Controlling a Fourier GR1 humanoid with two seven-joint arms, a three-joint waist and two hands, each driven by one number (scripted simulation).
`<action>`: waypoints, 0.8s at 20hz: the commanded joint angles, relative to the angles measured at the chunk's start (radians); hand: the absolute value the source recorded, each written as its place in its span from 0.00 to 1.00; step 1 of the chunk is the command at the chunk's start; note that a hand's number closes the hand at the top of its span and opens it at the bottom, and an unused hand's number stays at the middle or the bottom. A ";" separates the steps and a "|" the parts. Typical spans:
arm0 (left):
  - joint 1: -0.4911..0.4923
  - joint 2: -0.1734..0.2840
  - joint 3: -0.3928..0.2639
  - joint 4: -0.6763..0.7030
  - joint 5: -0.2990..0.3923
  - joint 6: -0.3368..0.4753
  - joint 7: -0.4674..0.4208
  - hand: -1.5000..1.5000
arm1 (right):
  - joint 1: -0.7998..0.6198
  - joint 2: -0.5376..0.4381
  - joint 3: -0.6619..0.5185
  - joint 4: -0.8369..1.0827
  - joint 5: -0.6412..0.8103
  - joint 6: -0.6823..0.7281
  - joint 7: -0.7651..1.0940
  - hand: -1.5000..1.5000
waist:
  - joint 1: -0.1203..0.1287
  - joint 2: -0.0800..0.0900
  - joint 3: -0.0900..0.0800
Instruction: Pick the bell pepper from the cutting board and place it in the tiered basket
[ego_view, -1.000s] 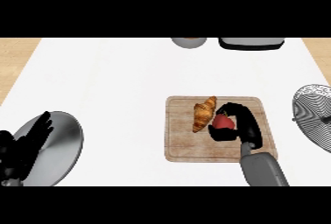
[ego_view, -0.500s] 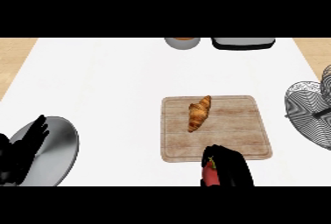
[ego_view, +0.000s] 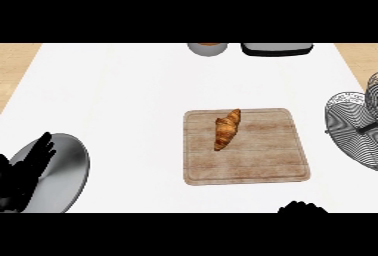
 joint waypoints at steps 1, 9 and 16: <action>0.021 0.002 0.007 -0.013 0.019 -0.024 -0.010 0.50 | 0.106 -0.045 0.090 -0.272 0.152 0.044 0.083 1.00 | 0.011 0.003 0.001; 0.015 -0.002 -0.013 0.029 -0.024 -0.021 -0.077 0.50 | -0.056 0.021 -0.120 -0.351 -0.016 0.135 0.096 1.00 | 0.040 0.018 0.002; -0.026 -0.010 -0.025 -0.026 -0.016 -0.012 0.009 0.50 | -0.221 0.054 -0.410 -0.205 -0.193 0.149 -0.013 1.00 | 0.053 0.021 0.005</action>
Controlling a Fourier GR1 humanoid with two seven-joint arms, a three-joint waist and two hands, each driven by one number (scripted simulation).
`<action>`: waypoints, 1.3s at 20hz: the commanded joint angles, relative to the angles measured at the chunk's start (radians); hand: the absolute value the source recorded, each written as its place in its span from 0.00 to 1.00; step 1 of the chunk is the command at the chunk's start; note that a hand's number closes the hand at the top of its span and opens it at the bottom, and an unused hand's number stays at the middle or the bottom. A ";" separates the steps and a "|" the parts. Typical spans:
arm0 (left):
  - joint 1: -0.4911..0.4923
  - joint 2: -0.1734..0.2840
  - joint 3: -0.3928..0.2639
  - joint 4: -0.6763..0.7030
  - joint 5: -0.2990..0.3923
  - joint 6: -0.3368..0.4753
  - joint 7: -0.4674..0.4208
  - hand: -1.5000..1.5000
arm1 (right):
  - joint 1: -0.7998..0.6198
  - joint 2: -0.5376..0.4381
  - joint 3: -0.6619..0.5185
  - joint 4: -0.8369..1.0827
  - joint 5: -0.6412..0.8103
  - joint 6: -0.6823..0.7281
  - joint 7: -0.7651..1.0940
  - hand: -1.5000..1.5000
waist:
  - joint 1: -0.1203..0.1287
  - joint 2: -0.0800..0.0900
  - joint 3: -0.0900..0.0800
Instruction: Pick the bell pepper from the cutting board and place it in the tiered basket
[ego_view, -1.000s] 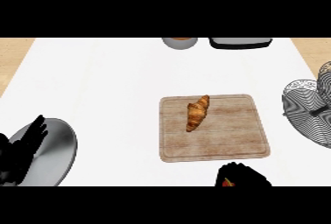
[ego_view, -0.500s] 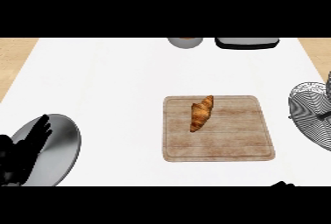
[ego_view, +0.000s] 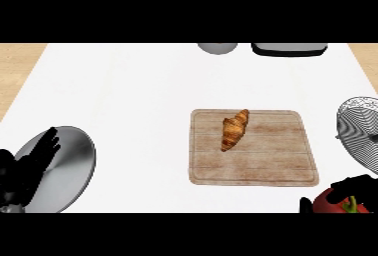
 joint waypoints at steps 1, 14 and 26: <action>0.015 -0.008 -0.011 -0.004 -0.009 -0.005 -0.022 0.50 | -0.117 0.028 -0.194 -0.067 -0.269 0.065 -0.030 1.00 | 0.017 0.005 0.001; -0.029 -0.020 -0.008 0.038 -0.013 0.007 -0.016 0.50 | -0.523 -0.014 -0.750 0.457 -0.796 -0.009 -0.306 1.00 | 0.007 0.002 0.001; -0.022 -0.023 -0.020 -0.012 -0.021 0.005 0.006 0.50 | -0.625 -0.475 -0.757 0.893 -0.554 0.028 -0.639 1.00 | 0.033 0.010 0.000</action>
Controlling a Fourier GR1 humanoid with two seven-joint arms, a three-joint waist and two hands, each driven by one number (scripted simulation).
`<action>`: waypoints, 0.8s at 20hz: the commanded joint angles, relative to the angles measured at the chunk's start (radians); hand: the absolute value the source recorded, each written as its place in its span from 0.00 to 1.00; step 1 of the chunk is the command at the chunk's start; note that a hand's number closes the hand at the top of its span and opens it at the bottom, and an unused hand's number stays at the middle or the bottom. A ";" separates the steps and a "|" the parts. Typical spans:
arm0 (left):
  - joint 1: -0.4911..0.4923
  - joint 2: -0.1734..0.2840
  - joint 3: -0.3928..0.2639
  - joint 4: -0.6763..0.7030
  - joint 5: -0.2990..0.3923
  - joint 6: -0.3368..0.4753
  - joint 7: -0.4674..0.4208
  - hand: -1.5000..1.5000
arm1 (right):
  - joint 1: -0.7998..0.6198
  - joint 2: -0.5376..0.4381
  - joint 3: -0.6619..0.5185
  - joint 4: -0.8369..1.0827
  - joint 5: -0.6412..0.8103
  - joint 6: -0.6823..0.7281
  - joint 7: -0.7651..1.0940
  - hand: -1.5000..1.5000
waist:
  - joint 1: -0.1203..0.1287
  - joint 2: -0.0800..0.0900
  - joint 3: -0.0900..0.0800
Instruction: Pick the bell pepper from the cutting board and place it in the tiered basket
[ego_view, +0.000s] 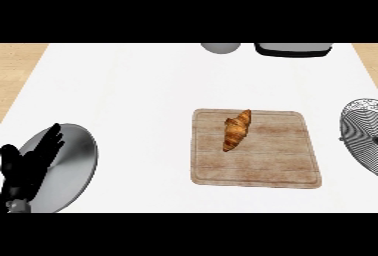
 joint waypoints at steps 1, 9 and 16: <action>-0.022 0.024 0.016 0.014 0.010 -0.016 0.002 0.50 | -0.020 -0.145 0.055 0.139 0.153 -0.027 -0.128 1.00 | 0.009 0.002 0.001; -0.009 -0.005 -0.010 -0.028 -0.007 0.001 0.053 0.50 | -0.204 -0.267 0.086 0.484 0.212 -0.103 -0.382 1.00 | 0.000 -0.008 0.001; 0.064 -0.035 -0.017 -0.085 -0.019 0.011 0.017 0.50 | -0.256 -0.302 0.143 0.571 0.290 -0.076 -0.447 1.00 | -0.008 -0.011 0.001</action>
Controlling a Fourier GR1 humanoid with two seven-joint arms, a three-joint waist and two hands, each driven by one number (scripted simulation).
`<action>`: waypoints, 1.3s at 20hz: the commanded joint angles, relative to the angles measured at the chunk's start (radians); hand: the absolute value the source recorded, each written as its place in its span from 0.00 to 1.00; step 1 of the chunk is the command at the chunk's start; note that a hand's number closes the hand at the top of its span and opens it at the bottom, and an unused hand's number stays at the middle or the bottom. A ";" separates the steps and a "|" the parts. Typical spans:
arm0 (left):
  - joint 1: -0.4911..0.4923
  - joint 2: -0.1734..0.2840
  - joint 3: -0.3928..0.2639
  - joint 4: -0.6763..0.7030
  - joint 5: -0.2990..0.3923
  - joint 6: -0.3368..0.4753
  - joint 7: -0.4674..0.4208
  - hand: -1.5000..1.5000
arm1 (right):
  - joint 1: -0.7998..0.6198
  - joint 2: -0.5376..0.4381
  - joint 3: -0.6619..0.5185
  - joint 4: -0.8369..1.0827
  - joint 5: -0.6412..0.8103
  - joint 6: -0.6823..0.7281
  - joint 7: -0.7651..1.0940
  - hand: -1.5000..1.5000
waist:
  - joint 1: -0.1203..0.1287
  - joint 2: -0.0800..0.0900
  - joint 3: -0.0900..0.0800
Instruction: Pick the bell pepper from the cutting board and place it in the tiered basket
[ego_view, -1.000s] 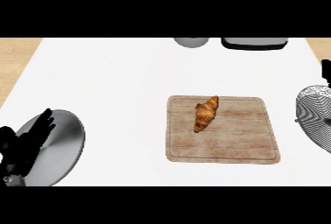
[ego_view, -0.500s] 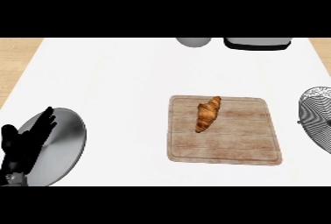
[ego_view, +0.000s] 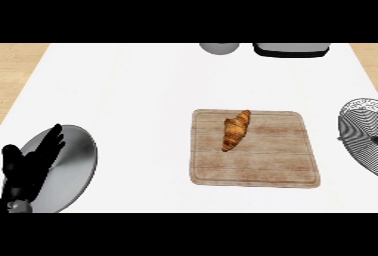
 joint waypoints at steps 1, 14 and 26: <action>-0.060 0.064 0.045 0.028 0.045 -0.053 0.051 0.50 | -0.072 0.009 0.069 0.150 0.088 -0.045 -0.041 1.00 | 0.007 0.004 0.000; -0.040 0.022 0.022 0.030 -0.004 -0.006 0.015 0.50 | -0.103 -0.001 -0.009 0.399 0.074 0.207 0.163 0.00 | -0.007 -0.002 0.000; -0.033 0.029 0.041 0.060 0.011 -0.030 -0.020 0.50 | -0.237 -0.070 -0.278 0.470 -0.137 0.094 0.144 0.00 | -0.013 -0.001 0.000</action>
